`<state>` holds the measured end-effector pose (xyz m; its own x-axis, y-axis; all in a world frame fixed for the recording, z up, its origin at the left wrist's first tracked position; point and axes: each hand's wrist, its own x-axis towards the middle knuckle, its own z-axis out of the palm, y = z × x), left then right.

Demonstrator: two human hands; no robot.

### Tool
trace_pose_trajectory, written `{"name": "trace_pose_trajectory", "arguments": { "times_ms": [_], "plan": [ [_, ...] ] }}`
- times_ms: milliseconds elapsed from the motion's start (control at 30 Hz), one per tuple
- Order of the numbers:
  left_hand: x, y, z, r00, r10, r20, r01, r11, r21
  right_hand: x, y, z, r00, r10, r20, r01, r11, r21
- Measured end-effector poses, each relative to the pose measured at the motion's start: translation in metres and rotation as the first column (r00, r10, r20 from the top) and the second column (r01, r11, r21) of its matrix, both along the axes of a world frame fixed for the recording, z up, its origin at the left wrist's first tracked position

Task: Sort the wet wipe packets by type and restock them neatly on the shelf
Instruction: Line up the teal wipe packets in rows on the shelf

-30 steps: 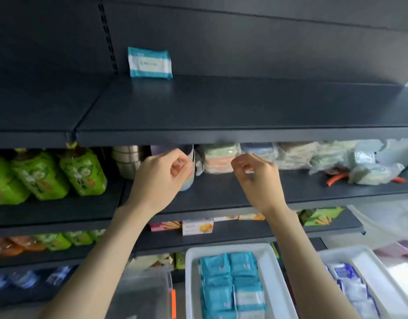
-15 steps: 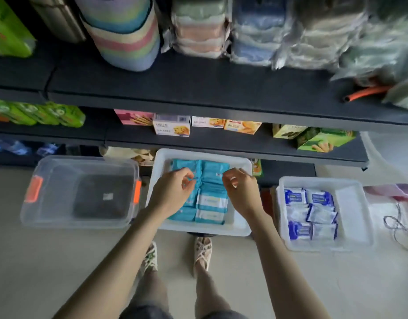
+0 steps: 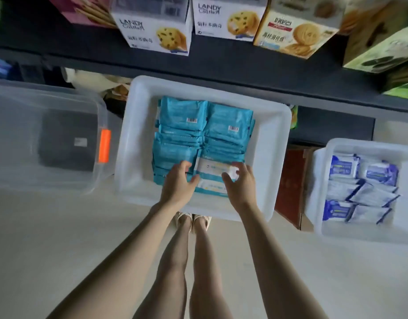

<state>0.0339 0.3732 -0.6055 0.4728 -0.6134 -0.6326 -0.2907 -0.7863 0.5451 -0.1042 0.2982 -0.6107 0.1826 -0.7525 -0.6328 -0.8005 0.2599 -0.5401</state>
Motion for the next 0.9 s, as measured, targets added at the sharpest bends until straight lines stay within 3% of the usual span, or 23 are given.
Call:
{"name": "trace_pose_trajectory", "arguments": {
  "times_ms": [233,367,500,667,767,900],
  "plan": [
    [-0.024,-0.024,-0.06,0.984,0.178,-0.03,-0.18,0.978,-0.108,-0.001,-0.01,-0.057,0.956,-0.292,0.024,0.291,0.956,0.027],
    [-0.028,-0.024,-0.07,0.977,0.207,-0.045,-0.21,0.971,-0.112,-0.011,-0.019,-0.056,0.946,-0.317,0.068,0.308,0.944,0.116],
    [-0.026,-0.02,-0.067,0.968,0.212,-0.134,-0.229,0.964,-0.134,-0.01,-0.015,-0.051,0.934,-0.348,0.076,0.345,0.937,0.045],
    [-0.034,-0.021,-0.064,0.989,0.142,0.039,-0.13,0.968,-0.214,-0.013,-0.007,-0.044,0.919,-0.388,0.076,0.391,0.92,-0.037],
    [-0.042,-0.022,-0.063,0.989,0.147,0.021,-0.139,0.967,-0.213,-0.021,-0.009,-0.046,0.86,-0.503,0.089,0.509,0.859,-0.061],
    [-0.043,-0.028,-0.071,0.973,0.229,0.011,-0.224,0.961,-0.163,-0.03,-0.013,-0.053,0.861,-0.503,0.069,0.505,0.863,-0.006]
  ]
}}
